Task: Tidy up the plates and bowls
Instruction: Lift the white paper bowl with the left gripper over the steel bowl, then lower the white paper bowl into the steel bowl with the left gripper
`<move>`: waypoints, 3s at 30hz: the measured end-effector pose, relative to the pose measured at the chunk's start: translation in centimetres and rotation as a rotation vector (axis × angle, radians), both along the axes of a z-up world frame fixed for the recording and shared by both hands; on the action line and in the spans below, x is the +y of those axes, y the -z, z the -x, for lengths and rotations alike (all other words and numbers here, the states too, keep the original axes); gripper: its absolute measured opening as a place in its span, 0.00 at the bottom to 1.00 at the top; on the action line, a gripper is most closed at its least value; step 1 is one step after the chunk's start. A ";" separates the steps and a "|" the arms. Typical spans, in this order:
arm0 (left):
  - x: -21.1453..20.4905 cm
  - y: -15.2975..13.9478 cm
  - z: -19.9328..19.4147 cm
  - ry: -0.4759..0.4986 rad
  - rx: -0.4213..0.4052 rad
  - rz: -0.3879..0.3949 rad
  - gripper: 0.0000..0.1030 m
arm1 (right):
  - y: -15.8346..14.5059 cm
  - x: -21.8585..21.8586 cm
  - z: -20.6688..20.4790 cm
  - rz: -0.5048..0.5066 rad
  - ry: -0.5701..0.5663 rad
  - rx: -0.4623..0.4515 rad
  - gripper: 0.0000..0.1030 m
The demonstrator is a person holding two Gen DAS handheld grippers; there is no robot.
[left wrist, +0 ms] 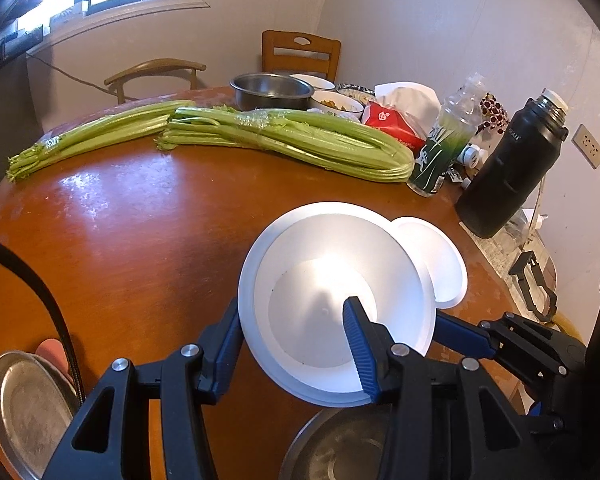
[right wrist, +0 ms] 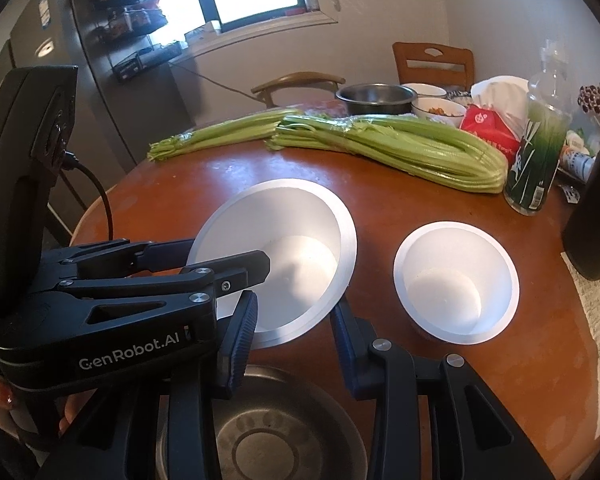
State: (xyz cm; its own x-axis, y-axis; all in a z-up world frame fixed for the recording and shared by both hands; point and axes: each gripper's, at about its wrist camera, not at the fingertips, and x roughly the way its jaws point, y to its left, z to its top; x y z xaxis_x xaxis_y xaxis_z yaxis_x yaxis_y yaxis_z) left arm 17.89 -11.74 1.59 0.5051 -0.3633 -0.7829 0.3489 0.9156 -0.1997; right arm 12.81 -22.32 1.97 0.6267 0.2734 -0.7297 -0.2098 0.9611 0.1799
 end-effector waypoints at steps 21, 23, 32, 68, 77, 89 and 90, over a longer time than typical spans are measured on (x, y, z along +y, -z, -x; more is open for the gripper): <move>-0.9 -1.7 4.9 -0.007 -0.023 -0.028 0.48 | -1.4 -1.1 4.4 -0.013 -0.044 -0.012 0.39; -0.9 -1.8 5.5 -0.006 -0.024 -0.030 0.48 | -1.5 -1.0 4.9 -0.012 -0.051 -0.013 0.39; -0.6 -1.0 8.6 -0.010 -0.004 -0.031 0.48 | -1.0 -1.1 7.9 -0.003 -0.090 -0.001 0.39; -0.9 3.8 10.3 0.005 0.128 -0.110 0.48 | 3.8 -0.6 9.7 0.004 -0.124 0.174 0.40; -0.9 3.6 10.4 0.007 0.118 -0.109 0.48 | 3.5 -0.9 9.9 -0.010 -0.130 0.170 0.40; -0.8 2.8 11.0 0.021 0.096 -0.111 0.48 | 3.0 -0.3 10.4 0.011 -0.159 0.154 0.41; -0.7 2.7 11.0 0.014 0.097 -0.111 0.48 | 3.0 -0.2 10.5 0.011 -0.168 0.151 0.42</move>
